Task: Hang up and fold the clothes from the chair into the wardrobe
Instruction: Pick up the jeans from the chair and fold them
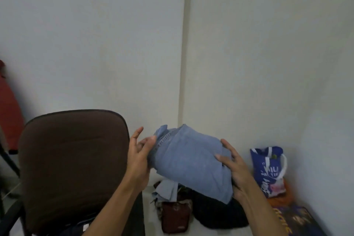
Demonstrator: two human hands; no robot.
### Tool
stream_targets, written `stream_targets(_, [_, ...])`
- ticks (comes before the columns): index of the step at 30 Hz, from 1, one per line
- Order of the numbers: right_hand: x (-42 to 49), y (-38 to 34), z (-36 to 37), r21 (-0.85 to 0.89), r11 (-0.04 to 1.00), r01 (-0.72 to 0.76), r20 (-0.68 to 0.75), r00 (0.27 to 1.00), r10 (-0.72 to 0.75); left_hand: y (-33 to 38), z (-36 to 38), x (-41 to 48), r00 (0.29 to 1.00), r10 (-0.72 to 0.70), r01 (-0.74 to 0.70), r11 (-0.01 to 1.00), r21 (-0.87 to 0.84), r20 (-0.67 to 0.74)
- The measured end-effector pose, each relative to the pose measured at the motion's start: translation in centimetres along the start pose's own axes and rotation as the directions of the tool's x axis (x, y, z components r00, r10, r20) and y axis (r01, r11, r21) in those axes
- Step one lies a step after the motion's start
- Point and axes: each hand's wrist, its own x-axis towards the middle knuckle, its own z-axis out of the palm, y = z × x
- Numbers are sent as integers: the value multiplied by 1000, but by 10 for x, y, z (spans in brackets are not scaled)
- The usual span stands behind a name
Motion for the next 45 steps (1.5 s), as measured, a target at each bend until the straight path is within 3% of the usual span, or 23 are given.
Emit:
stream_targets(2, [-38,-9,-35,-40,996,75,17,997,-75,0,5,-13,948,-267,252,962,105,174])
stream_targets(4, [-85,-16,-63,-119,984,129,24,992,-127,-4,21,-36,860,-404,301,895,330,311])
stream_targets(8, [-189,-24,-112,-294,941,166,-18,984,-179,-26,72,-119,701,-437,100,843,529,564])
stream_targets(12, [-310,-32,-158,-380,903,199,-180,942,-283,-58,114,-206,582,-348,-172,831,529,735])
stream_targets(15, [-410,-36,-180,-441,874,203,-336,866,-370,-73,153,-270,448,-352,-275,821,501,822])
stream_targets(18, [-511,-27,-197,-446,868,218,-530,717,-452,-88,195,-344,270,-358,-309,847,433,894])
stream_targets(23, [-671,7,-206,-521,834,178,-747,377,-547,-114,249,-478,-72,-332,-307,905,296,941])
stream_targets(26, [-761,30,-197,-532,841,102,-822,176,-542,-126,269,-564,-255,-295,-259,938,228,921])
stream_targets(32, [-905,62,-151,-473,875,105,-876,-162,-454,-127,280,-723,-552,-244,-186,968,167,797])
stream_targets(35, [-969,80,-129,-478,875,77,-849,-296,-438,-116,276,-799,-654,-184,-145,982,117,734])
stream_targets(40, [-1057,83,-79,-507,862,6,-754,-487,-440,-80,262,-910,-740,-62,-41,998,47,670])
stream_targets(45, [-1137,78,-38,-526,849,-57,-678,-575,-458,-36,251,-991,-789,59,67,998,-9,612])
